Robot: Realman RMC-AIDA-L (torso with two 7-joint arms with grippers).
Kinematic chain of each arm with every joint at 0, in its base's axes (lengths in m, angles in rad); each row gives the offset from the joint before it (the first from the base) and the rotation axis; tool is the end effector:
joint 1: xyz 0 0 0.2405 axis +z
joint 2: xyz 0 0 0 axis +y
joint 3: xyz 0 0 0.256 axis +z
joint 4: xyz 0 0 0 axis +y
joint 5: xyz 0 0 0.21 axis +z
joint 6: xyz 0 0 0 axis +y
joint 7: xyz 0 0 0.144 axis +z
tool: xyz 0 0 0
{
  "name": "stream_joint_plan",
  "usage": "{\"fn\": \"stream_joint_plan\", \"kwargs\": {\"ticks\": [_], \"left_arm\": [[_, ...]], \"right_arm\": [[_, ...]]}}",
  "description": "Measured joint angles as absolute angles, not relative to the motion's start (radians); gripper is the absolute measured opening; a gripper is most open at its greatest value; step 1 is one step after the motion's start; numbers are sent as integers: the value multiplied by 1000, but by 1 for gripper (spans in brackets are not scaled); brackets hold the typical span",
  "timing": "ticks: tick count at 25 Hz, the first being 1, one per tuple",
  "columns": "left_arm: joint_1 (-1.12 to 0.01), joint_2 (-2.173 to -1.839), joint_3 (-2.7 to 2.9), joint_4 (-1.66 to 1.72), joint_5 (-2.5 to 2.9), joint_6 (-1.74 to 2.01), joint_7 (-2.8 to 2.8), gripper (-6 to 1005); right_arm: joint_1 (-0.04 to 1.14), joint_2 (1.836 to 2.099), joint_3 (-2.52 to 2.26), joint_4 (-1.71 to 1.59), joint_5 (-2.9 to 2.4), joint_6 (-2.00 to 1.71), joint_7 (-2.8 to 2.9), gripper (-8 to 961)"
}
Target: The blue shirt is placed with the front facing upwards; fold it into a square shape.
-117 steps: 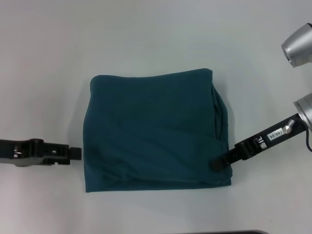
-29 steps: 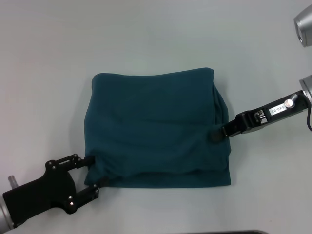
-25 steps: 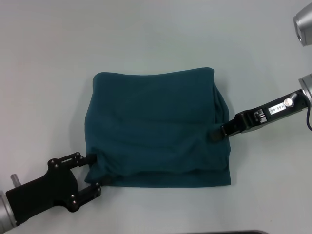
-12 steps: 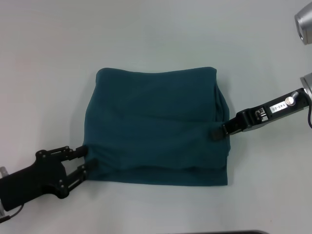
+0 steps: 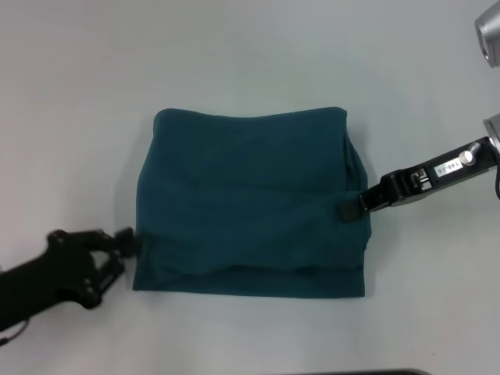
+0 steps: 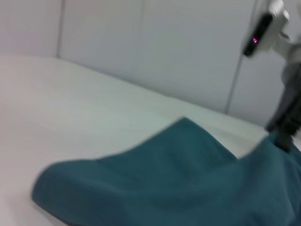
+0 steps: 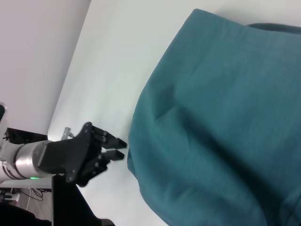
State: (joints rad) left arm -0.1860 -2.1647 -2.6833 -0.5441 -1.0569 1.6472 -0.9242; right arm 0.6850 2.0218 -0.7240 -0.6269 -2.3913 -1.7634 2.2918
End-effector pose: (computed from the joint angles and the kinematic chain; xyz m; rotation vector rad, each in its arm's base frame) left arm -0.3433 0.1979 -0.0326 -2.5252 -0.6615 -0.7509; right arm 0.2526 0.3195 -0.0037 2.4616 -1.6737 -0.1372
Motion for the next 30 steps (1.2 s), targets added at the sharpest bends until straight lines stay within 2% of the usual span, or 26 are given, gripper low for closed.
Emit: {"fn": "stream_joint_plan", "kwargs": {"ticks": [3, 8, 13, 22, 30], "left_arm": [[-178, -2158, -2774, -550, -1069, 1700, -965, 129], [-174, -2156, -2815, -649, -1060, 1727, -1278, 146], [-148, -2163, -2810, -689, -1062, 1822, -1373, 343], [-133, -2166, -2797, -590, -994, 1777, -1078, 597], [-122, -2166, -2806, -491, -996, 1705, -846, 628]], "right_arm": [[685, 2022, -724, -627, -2391, -1763, 2292, 35], [686, 2022, -724, -625, -2389, -1762, 2292, 35], [688, 2022, -724, -628, -2389, -1761, 2291, 35], [687, 2022, -729, -624, -2390, -1758, 2286, 36], [682, 2022, -731, -624, -2393, -1753, 2287, 36]]}}
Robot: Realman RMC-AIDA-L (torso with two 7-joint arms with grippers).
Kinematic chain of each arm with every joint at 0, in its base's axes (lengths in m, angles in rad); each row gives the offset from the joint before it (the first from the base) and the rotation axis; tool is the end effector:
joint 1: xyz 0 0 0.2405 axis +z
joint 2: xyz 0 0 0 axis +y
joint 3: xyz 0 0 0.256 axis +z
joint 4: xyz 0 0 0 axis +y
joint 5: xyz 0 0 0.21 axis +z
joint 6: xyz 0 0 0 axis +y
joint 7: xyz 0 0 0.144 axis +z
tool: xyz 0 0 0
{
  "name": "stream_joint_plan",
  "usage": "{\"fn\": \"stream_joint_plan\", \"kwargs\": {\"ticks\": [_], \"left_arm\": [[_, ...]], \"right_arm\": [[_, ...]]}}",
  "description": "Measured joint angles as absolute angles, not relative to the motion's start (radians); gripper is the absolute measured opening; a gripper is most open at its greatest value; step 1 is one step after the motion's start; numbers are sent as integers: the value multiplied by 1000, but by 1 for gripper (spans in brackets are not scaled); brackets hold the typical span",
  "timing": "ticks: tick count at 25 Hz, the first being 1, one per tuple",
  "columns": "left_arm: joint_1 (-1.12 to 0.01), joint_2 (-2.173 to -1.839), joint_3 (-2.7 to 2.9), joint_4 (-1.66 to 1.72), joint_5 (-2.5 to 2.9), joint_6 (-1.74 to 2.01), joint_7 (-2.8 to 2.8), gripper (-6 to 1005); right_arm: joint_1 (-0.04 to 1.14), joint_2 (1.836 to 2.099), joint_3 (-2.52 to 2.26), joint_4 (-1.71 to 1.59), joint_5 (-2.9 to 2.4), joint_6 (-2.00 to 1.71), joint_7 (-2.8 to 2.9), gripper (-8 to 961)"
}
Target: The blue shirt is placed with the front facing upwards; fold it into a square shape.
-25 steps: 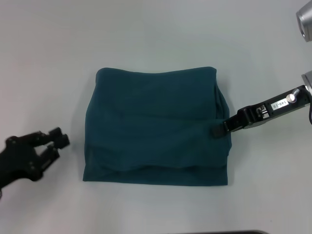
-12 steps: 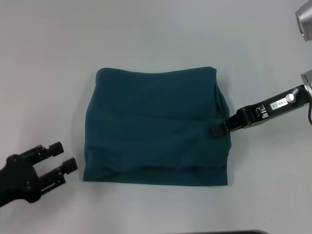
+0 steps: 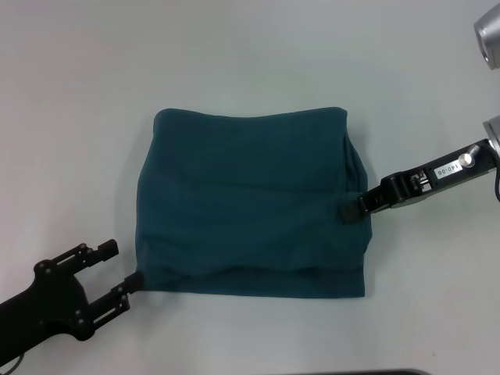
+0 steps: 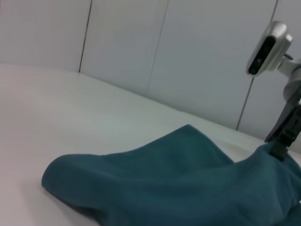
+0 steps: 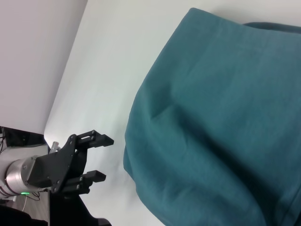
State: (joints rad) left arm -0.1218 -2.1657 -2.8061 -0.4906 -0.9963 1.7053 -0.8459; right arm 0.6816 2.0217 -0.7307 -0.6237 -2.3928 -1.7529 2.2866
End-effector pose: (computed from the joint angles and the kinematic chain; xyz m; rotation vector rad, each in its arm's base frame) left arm -0.3535 0.1643 -0.0336 -2.4502 -0.7098 -0.7976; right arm 0.2547 0.3191 -0.0049 2.4687 -1.6760 -0.1291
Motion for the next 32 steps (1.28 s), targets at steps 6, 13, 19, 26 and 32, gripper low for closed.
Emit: {"fn": "stream_joint_plan", "kwargs": {"ticks": [6, 13, 19, 26, 32], "left_arm": [[-143, -2168, -2784, -446, -993, 1660, -808, 627], [-165, -2169, -2754, -420, -992, 1628, -784, 627], [-179, -2169, -2741, -405, -992, 1584, -779, 628], [-190, -2170, -2741, -403, -1001, 1564, -776, 612], [-201, -2170, -2741, -404, -998, 1562, -774, 592]], "right_arm": [[682, 2022, -731, -623, -2393, -1750, 2287, 35], [683, 2022, -732, -623, -2393, -1751, 2289, 36], [686, 2022, -733, -623, -2394, -1755, 2291, 36], [686, 2022, -732, -623, -2392, -1756, 2292, 35], [683, 2022, -727, -623, -2391, -1760, 2292, 35]]}}
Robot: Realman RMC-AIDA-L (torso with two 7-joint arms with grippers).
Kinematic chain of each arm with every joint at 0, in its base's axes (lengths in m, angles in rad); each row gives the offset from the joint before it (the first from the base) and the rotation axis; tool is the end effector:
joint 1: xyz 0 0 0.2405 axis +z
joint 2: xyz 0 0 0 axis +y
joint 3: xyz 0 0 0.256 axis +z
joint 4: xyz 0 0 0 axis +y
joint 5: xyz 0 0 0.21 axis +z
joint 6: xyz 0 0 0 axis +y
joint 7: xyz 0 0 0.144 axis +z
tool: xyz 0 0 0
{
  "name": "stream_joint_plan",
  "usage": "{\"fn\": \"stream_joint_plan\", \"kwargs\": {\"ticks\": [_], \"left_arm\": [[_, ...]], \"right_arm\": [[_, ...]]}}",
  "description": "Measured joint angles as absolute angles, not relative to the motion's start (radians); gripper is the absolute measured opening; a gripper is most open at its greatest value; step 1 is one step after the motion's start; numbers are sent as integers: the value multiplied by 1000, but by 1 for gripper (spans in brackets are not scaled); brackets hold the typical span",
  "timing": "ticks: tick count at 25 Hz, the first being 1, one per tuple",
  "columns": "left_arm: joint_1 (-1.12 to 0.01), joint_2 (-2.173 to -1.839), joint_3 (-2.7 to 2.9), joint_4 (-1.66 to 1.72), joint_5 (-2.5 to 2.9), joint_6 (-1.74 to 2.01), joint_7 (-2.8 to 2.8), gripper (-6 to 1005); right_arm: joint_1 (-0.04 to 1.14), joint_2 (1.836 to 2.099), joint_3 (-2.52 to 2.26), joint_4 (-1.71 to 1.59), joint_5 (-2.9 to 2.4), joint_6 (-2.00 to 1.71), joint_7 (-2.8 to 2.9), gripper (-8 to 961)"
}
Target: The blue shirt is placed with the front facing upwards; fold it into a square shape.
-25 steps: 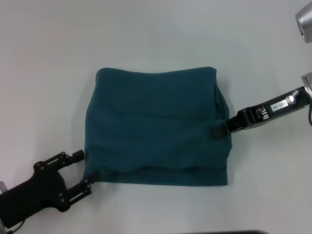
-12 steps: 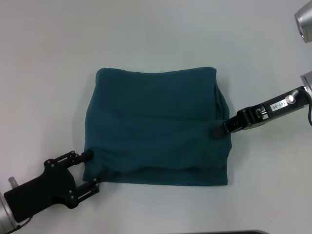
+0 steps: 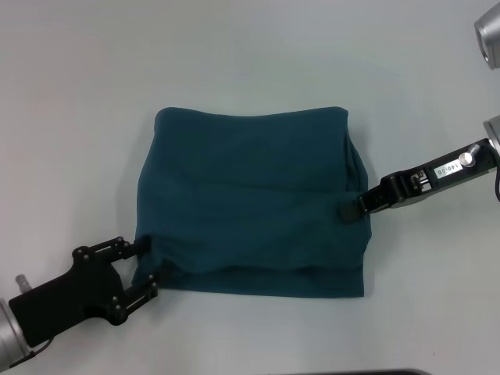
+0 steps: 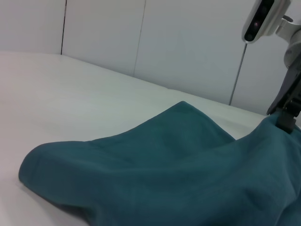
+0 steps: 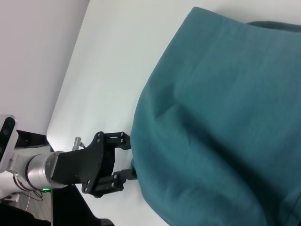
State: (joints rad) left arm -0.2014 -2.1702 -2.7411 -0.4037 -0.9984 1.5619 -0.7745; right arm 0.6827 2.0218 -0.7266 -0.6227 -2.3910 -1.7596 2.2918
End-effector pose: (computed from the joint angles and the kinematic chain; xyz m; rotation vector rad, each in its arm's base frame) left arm -0.3455 0.1888 -0.0612 -2.5256 -0.6382 -0.7147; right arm 0.2537 0.3187 -0.0046 2.4580 -1.6789 -0.1351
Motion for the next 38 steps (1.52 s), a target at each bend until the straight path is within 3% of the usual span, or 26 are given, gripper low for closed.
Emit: {"fn": "stream_joint_plan", "kwargs": {"ticks": [5, 30, 38], "left_arm": [[-186, -2168, -2757, -413, -1008, 1570, -772, 485], [-210, -2168, -2695, -460, -991, 1611, -827, 460], [-213, -2173, -2667, -472, -993, 1583, -823, 167]], "right_arm": [[682, 2021, -726, -623, -2390, -1756, 2292, 36], [693, 2019, -725, -623, -2389, -1754, 2297, 35], [698, 2019, -724, -627, -2388, -1753, 2307, 36]]}}
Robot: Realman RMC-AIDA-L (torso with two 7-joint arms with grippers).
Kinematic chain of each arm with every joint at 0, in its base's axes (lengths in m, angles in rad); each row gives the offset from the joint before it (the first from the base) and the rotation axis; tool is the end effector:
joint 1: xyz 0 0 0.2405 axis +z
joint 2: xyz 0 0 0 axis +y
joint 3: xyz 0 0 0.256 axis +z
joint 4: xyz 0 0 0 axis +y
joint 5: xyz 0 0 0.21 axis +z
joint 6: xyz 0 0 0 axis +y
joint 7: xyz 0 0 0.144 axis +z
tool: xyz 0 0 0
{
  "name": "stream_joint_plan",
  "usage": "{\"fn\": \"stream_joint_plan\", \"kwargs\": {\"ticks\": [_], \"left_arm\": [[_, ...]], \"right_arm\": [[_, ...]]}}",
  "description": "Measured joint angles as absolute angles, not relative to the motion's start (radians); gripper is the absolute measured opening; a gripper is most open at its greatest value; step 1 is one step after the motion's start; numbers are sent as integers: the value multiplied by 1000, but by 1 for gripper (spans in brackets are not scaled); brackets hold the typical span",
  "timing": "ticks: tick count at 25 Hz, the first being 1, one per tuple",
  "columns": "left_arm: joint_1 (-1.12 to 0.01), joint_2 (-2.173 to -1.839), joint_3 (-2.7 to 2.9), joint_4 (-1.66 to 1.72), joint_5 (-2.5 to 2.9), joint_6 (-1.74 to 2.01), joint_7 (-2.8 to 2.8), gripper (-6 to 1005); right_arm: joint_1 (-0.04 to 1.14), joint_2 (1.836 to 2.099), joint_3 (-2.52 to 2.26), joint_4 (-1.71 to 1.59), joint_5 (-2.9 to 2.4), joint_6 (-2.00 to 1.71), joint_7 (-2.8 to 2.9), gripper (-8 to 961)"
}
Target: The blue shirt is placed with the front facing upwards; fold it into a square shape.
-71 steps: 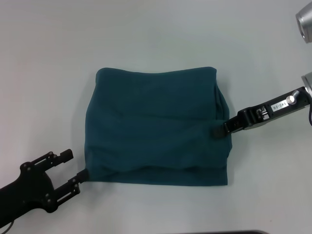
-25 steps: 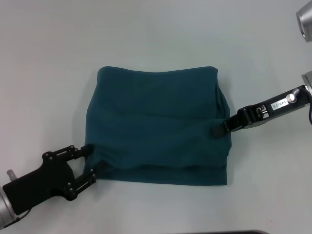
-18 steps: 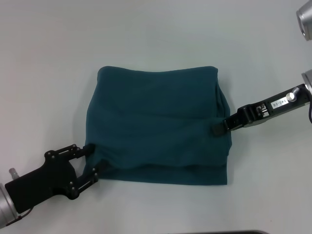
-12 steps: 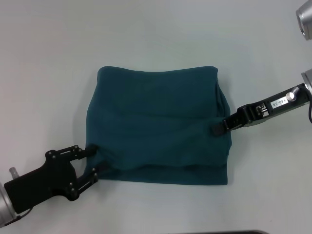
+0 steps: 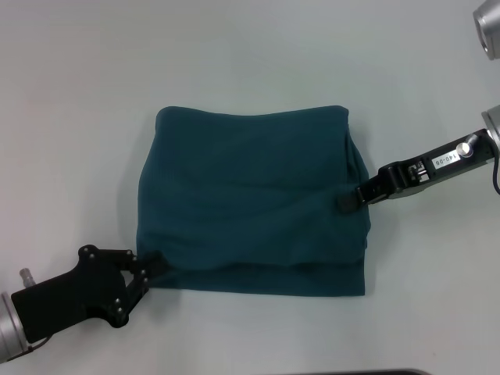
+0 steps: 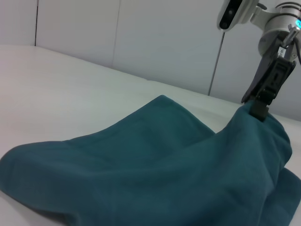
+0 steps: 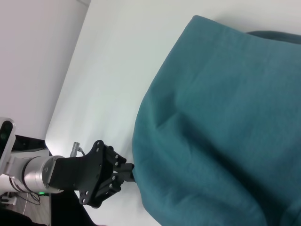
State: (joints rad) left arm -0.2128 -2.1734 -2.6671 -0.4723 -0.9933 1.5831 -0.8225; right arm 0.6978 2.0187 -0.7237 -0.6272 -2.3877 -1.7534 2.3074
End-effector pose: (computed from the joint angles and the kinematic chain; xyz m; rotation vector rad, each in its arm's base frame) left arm -0.3409 0.1950 -0.0573 -2.6100 -0.5930 -0.6861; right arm 0.2492 0.3248 -0.0025 2.4686 -1.6835 -0.1408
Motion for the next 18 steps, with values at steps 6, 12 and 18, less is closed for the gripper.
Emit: {"fn": "stream_joint_plan", "kwargs": {"ticks": [6, 12, 18], "left_arm": [[-216, -2174, -2669, -476, -994, 1578, -815, 47], [-201, -2168, -2677, -492, -1017, 1612, -799, 48], [-180, -2167, -2677, -524, -1019, 1626, -798, 49]], "right_arm": [[702, 2019, -725, -629, -2387, -1752, 2308, 35], [706, 2012, -736, -631, -2415, -1769, 2308, 35], [701, 1982, -746, -625, -2470, -1790, 2328, 36]]}}
